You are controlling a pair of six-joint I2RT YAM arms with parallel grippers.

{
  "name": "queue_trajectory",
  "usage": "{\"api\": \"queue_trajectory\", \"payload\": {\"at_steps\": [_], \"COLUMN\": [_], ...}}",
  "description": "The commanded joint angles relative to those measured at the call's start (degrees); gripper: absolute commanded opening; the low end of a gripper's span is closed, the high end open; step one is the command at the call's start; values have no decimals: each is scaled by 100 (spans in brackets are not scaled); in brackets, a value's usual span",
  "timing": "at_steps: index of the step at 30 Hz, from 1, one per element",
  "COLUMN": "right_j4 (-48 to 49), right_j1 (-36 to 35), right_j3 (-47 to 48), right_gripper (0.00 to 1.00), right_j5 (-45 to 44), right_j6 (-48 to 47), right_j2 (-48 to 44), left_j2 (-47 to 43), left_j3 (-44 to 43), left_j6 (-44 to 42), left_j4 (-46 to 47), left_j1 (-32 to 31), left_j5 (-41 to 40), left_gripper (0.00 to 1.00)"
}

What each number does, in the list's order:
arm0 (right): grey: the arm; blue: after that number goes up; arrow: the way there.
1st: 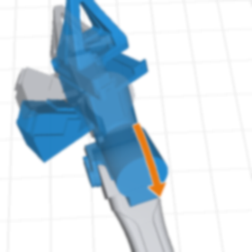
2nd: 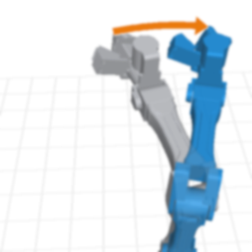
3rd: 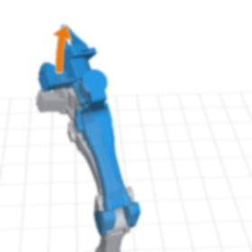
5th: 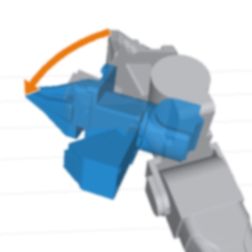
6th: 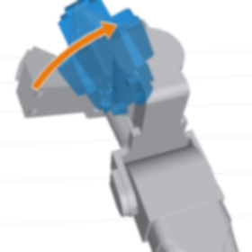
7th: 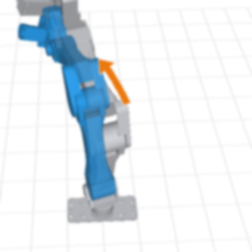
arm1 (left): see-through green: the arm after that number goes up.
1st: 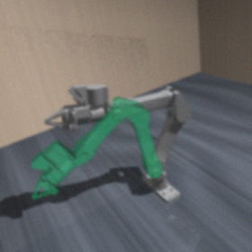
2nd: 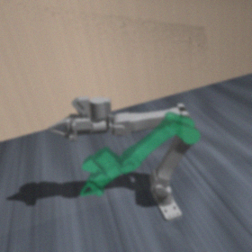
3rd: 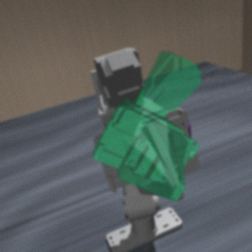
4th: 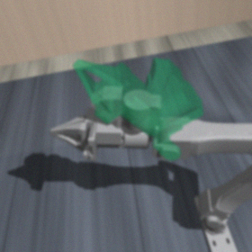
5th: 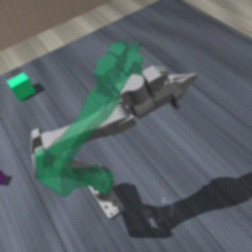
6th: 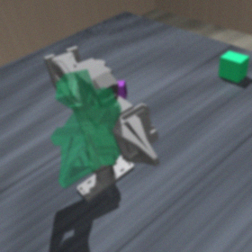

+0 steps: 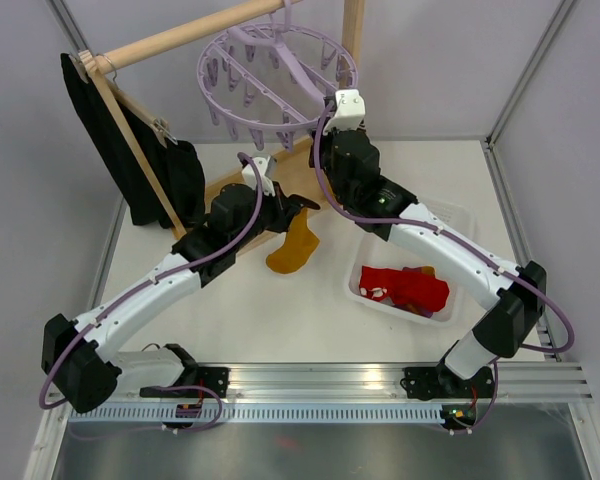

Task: Clip the socks to the hanger
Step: Open the clamp at the hanger.

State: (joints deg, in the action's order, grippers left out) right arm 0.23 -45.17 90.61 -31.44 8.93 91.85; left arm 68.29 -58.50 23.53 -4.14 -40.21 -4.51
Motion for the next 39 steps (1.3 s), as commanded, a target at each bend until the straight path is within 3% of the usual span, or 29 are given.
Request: {"api": "queue_trajectory", "payload": {"at_steps": [1, 18, 30, 39], "right_j4": [-5, -383, -568, -594], "right_j1": [-27, -18, -1, 26], "right_j3": [238, 309, 18, -113], "right_gripper": [0, 9, 28, 37], "right_j5": [41, 121, -55, 278], "right_j6": [109, 197, 215, 109], "right_j2": [-229, -378, -783, -862], "left_j2": [166, 237, 887, 1178], "left_j3": [-337, -390, -1102, -1418], "left_j6": [152, -182, -358, -551], "left_j4": [388, 45, -473, -614], "left_j1": [30, 39, 303, 373], "left_j5": [-173, -648, -577, -577], "left_gripper": [2, 2, 2, 2]}}
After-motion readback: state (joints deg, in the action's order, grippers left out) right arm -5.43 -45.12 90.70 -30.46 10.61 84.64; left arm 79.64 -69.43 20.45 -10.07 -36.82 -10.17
